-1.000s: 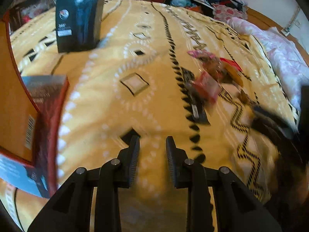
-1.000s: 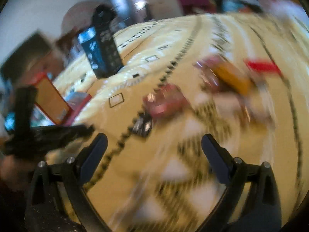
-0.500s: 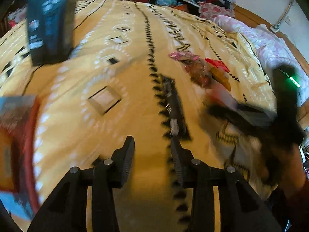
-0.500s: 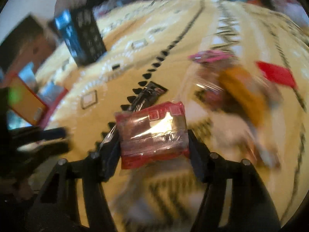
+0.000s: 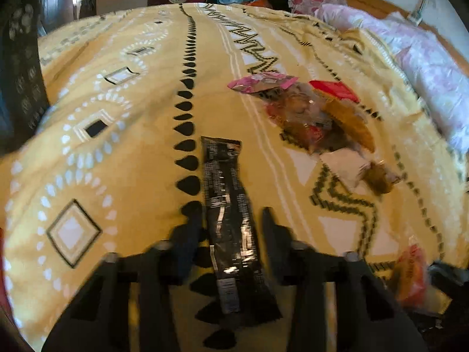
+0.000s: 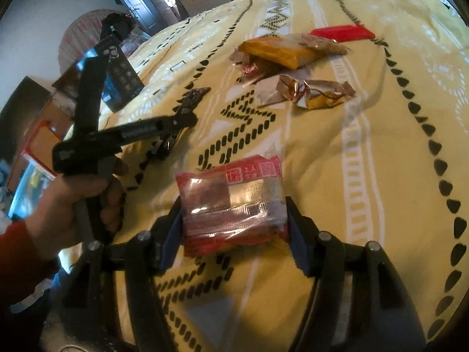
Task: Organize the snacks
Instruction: 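Grasp the red-labeled clear cake packet with the right gripper while the left grasps the black bar, then carry both snacks to the glass bowl and open both grippers over it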
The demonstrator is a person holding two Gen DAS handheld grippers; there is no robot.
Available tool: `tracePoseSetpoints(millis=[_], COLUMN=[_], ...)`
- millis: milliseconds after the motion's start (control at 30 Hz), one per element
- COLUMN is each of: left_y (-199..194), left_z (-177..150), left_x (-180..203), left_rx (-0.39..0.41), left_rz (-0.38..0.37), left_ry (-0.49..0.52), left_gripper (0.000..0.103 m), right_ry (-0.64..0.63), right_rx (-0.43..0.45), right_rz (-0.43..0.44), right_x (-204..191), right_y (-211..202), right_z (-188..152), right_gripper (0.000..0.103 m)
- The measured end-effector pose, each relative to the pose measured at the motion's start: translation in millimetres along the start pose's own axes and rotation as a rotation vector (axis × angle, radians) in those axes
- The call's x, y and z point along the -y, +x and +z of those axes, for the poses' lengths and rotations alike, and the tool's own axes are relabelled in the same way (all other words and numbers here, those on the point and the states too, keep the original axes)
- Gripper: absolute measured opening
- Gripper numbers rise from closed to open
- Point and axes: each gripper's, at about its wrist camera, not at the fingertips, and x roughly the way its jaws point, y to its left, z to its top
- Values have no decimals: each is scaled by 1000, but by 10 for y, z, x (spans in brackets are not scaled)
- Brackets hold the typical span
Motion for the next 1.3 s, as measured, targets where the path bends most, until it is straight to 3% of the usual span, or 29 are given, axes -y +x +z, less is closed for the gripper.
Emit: tracePoseSetpoints(millis=[200,600,800,1067,1300], left_y=[-173,-1325,-1894,-2716,-3439], left_z=[-60,-198,-202,-132,-92], left_x=[-7,231,250,-32,-646], left_rx=[16,160,239,366,466], left_rz=[-20,-71,-49,7,89], left_ry=[9,22,50,23,-67], left_gripper=[21,21,21,21,21], right_ry=[-8,-70,-119,-215,-303], right_rx=[24,111,174,255,305], right_rz=[-12,-57,-70,-53,9], right_x=[-16,-259,-502,-1013,-1594], right_y=[-3,-428,-726,-1060,-1203], right_z=[3,62,199,525,936], right_gripper=[64,63,63,63,63])
